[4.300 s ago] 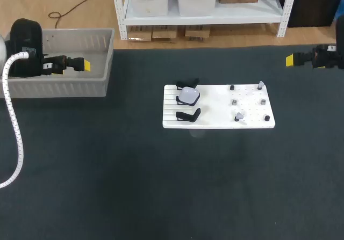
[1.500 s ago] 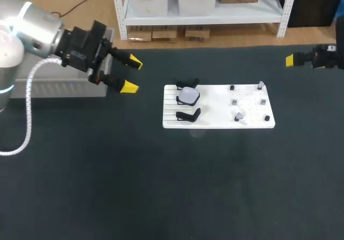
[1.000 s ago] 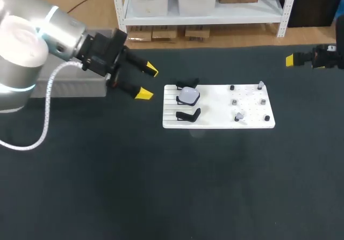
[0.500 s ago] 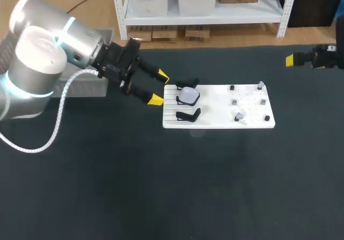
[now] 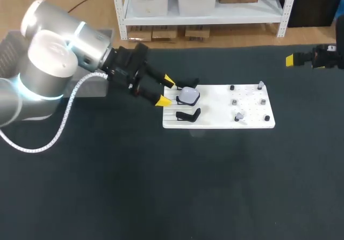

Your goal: Pick up each earbud case from the left stands, insert the matching earbuds, close the lid, and place the case in the box.

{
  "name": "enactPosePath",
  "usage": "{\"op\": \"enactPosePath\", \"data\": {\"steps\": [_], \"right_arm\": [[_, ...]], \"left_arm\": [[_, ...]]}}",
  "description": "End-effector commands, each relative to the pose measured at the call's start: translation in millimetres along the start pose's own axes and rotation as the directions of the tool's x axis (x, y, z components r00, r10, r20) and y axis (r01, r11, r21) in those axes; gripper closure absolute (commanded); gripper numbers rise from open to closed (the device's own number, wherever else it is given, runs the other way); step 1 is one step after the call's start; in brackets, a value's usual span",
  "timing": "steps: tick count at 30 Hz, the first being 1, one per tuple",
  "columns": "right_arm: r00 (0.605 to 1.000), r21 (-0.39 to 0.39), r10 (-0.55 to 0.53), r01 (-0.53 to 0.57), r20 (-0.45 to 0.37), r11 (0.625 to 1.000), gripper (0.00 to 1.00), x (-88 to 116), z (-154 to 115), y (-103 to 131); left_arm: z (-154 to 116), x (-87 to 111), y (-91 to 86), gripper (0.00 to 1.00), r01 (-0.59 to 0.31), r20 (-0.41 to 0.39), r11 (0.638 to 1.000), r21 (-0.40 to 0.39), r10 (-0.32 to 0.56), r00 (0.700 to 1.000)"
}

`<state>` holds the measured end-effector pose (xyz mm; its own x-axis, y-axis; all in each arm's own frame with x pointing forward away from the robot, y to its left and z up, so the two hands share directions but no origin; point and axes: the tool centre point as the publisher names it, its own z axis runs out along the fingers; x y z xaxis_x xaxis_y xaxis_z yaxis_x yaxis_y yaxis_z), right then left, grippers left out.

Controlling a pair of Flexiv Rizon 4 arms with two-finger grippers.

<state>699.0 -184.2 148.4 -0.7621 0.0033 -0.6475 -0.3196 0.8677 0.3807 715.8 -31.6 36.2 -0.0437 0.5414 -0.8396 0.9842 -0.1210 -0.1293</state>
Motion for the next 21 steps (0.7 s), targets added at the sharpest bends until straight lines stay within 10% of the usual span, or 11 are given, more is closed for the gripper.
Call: {"op": "enactPosePath", "data": {"steps": [1,21], "right_arm": [[1.000,0.003,0.000,0.000,-0.001,1.000,0.00,0,-1,1],[1.000,0.003,0.000,0.000,-0.001,1.000,0.00,0,-1,1]], "left_arm": [[10,-0.3,7.5,0.18,0.000,-0.002,1.000,0.015,0.000,1.000],[29,0.4,16.1,0.25,0.003,0.011,1.000,0.005,-0.003,1.000]]}}
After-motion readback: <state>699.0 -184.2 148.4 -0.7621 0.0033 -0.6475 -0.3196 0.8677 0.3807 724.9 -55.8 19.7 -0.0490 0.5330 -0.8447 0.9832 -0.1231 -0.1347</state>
